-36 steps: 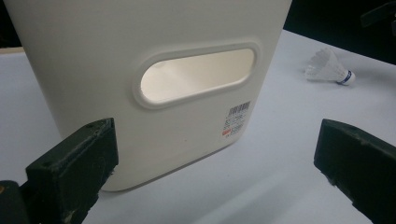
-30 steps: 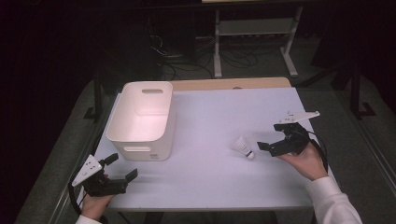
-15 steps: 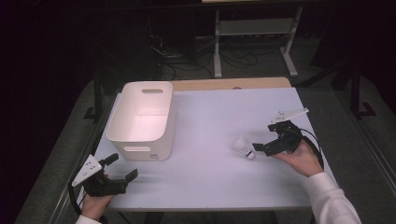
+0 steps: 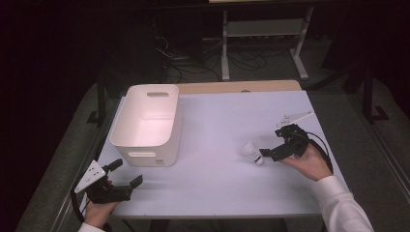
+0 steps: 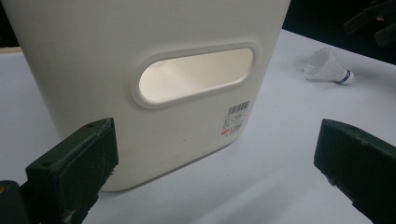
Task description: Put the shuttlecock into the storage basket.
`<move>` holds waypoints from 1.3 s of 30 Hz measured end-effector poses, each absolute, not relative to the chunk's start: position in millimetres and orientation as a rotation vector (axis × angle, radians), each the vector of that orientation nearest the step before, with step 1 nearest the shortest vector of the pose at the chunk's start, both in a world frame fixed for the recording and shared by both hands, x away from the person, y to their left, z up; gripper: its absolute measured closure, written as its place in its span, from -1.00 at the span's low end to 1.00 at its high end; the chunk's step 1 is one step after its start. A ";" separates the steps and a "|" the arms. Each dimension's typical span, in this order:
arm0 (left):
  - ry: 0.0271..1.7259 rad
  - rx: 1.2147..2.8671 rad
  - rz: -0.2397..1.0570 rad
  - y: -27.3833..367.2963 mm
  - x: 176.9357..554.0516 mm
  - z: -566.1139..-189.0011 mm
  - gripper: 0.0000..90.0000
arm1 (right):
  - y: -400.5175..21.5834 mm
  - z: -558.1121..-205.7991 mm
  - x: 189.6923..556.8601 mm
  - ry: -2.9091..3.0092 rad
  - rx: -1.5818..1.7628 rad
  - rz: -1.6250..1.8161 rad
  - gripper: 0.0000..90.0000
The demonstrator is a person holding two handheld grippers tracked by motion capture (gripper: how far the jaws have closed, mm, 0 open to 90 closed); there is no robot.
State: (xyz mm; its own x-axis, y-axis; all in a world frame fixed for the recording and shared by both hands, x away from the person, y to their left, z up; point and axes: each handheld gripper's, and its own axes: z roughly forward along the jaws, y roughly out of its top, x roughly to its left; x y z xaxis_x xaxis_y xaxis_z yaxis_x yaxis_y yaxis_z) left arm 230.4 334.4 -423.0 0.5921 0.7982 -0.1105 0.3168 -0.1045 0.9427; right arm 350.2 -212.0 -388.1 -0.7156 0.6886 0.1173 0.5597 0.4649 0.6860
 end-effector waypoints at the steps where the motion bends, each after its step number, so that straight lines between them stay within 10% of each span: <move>1: 0.933 1.687 0.529 334.5 230.4 -422.9 -1.00 | -212.0 -388.1 350.2 2.534 1.091 1.086 -1.00; 39: 0.928 1.684 0.519 333.7 229.9 -423.1 -1.00 | -194.4 -406.5 358.4 2.670 1.082 0.974 -1.00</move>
State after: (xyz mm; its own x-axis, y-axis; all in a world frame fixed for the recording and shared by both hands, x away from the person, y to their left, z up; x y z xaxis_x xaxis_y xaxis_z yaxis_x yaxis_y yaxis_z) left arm 229.9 333.7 -423.1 0.5987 0.7927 -0.1145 0.3168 -0.1031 0.9429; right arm 358.4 -194.4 -406.5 -0.7427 0.6551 0.1392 0.5909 0.5432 0.5964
